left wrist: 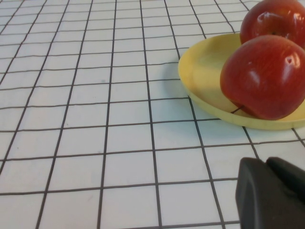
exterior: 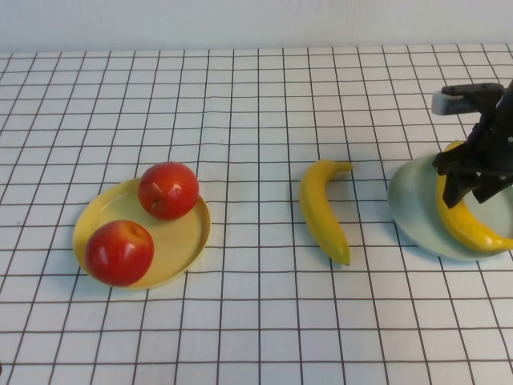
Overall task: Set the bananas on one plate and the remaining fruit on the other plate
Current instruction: Put another type of fruit in the right plate
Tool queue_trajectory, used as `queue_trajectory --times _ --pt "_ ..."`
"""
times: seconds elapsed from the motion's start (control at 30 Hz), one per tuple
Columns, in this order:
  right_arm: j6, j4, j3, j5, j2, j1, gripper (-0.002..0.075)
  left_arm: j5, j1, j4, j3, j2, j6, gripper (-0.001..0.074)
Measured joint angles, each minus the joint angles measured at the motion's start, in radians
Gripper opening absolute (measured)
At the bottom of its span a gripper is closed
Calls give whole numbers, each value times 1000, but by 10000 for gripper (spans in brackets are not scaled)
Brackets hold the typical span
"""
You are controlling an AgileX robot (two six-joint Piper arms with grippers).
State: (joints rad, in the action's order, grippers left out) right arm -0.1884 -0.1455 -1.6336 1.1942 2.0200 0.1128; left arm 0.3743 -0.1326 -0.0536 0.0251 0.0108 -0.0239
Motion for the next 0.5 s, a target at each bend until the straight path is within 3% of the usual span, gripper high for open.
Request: queue_trajectory --times 0.2,0.5 --pt "4 -31 -52 17 -21 26 328 0 0 0 0 0 0 -4" --pt "4 -3 -58 17 -33 269 304 0 0 0 0 0 0 -4"
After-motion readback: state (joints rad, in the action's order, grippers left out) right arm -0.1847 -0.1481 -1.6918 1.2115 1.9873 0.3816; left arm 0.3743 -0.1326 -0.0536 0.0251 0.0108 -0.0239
